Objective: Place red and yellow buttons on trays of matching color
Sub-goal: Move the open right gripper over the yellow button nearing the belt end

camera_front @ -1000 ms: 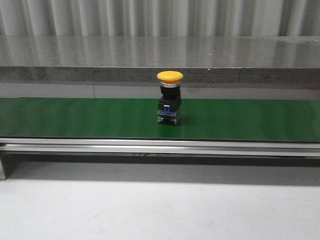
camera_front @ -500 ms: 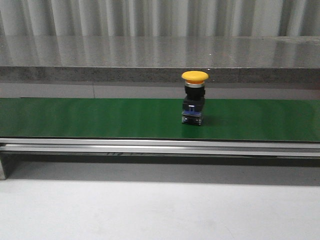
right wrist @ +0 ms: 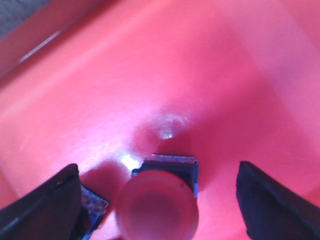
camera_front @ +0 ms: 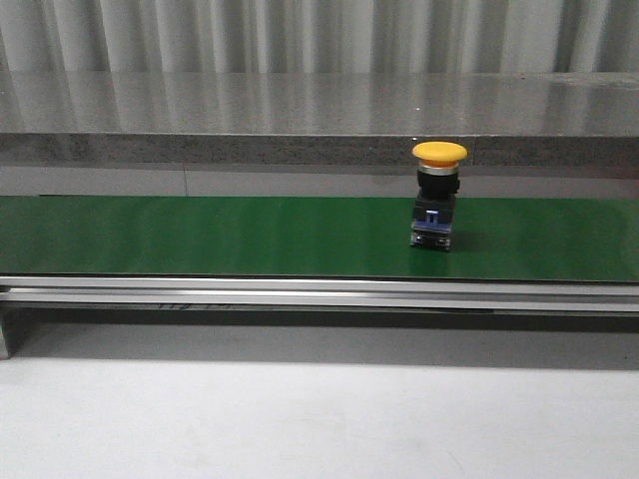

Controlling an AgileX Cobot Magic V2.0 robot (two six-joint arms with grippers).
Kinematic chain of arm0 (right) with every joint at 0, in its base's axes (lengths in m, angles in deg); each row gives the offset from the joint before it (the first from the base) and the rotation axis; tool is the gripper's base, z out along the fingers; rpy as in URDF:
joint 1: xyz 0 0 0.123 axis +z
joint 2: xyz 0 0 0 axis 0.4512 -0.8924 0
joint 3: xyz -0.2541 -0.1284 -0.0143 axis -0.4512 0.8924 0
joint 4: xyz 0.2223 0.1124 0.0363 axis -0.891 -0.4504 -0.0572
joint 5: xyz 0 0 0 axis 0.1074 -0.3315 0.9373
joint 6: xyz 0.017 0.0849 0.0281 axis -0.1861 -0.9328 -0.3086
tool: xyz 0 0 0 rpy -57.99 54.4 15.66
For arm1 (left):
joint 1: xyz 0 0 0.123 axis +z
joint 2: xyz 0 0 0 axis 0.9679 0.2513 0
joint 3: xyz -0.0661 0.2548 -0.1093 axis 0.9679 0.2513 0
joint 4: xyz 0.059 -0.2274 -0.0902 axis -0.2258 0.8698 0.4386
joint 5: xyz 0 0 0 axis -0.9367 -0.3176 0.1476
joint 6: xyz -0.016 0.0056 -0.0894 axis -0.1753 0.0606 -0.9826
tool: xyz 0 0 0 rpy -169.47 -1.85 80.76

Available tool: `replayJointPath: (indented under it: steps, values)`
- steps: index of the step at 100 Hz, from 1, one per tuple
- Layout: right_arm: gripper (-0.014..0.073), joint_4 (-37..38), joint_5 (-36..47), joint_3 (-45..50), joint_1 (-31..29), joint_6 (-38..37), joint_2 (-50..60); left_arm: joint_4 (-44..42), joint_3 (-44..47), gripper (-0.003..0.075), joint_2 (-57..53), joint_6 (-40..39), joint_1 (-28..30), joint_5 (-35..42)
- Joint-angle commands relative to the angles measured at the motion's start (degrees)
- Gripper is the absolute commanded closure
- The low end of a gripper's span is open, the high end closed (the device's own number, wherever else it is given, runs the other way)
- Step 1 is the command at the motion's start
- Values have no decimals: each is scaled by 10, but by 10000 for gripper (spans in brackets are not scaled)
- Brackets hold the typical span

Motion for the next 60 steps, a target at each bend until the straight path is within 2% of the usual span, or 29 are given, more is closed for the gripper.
replayJointPath:
  steps: [1,35,60]
  values:
    - [-41,-1,36,0,-3,10,73,10,-15,741,3,-1,-5,42]
    - [-41,-1,142,172,21,28,252,10,-15,741,3,-1,-5,42]
    - [-41,-2,148,277,86,28,355,10,-15,741,3,-1,-5,42]
